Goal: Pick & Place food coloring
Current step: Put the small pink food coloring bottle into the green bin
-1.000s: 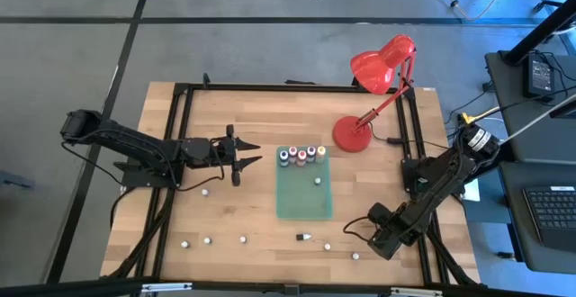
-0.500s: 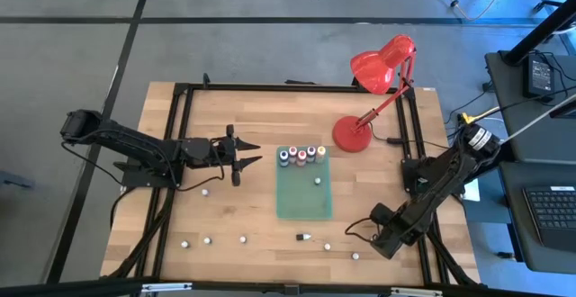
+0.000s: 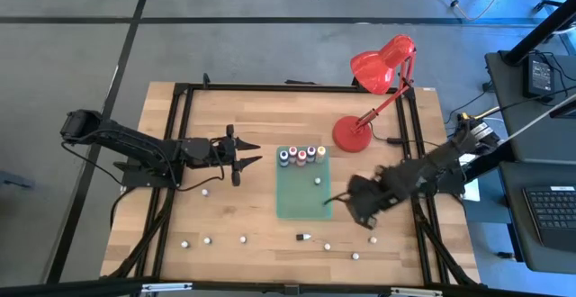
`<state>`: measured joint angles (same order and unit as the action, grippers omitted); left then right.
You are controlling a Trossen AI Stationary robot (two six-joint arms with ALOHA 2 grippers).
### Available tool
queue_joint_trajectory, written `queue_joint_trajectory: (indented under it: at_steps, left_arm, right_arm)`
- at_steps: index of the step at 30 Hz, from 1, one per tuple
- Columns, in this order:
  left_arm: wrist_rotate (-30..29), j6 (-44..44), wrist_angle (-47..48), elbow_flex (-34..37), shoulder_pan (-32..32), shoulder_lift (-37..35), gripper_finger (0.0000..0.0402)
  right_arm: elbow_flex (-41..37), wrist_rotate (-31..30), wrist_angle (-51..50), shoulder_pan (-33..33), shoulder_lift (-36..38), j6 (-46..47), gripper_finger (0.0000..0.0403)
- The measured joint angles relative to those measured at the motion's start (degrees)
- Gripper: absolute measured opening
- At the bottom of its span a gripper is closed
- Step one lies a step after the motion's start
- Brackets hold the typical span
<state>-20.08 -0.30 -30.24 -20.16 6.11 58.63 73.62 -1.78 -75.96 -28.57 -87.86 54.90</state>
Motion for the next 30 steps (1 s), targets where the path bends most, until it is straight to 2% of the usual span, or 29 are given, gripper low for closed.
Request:
queue_joint_trajectory:
  at_steps: [6,13,16,20,30]
  left_arm:
    - [-0.01,0.00,0.04,0.00,0.00,0.02,0.0144]
    - [-0.01,0.00,0.22,0.00,-0.01,0.02,0.0143]
    - [0.00,0.02,0.49,0.00,-0.01,0.02,0.0144]
    - [0.00,0.02,0.50,0.00,-0.02,0.02,0.0143]
    - [0.01,1.53,0.55,0.00,-0.02,0.02,0.0143]
  right_arm:
    - [7.38,-3.93,2.49,9.50,-6.91,-22.14,0.0059]
    - [19.74,-3.74,1.72,13.83,-19.95,-40.20,0.0059]
    - [23.18,-3.74,1.68,14.54,-24.87,-43.22,0.0059]
    - [23.81,-3.68,2.21,14.61,-28.95,-45.05,0.0059]
    - [18.99,-3.51,8.71,14.59,-31.03,-44.74,0.0079]
